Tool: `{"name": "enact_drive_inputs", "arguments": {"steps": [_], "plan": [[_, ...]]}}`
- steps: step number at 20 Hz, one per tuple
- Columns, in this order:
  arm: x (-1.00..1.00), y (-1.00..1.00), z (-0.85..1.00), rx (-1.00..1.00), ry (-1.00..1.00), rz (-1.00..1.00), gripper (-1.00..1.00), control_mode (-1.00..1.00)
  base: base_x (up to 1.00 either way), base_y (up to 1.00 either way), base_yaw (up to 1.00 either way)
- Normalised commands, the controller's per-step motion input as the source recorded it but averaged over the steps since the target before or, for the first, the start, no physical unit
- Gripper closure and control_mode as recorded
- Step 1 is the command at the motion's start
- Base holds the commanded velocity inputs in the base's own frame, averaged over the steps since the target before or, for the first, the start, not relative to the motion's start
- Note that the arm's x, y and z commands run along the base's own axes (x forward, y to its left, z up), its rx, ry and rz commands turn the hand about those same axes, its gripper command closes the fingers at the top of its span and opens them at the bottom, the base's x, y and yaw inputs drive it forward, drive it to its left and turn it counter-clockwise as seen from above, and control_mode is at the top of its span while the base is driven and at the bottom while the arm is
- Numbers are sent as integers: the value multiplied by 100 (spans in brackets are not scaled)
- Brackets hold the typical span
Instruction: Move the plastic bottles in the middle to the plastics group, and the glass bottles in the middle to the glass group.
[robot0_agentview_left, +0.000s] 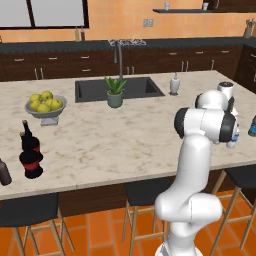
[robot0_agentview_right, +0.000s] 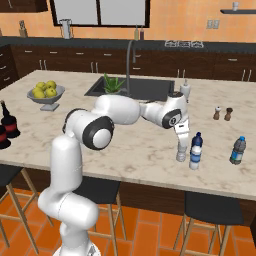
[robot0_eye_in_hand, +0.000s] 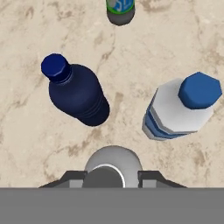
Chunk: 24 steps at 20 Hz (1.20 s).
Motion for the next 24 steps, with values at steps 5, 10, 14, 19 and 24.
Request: {"name": "enact_drive_inputs", "arguments": {"steps": [5,10,14,19,24], "plan": [[0,0,0,0,0,0,-100,-100,0,0,0],[0,0,7,0,0,0,-100,-100,0,0,0],[-6,0,56,0,0,0,-100,-100,0,0,0],[-34,6,46,-2,-3,0,-100,-100,0,0,0],[-46,44,8,0,-7,8,-100,-100,0,0,0]]}}
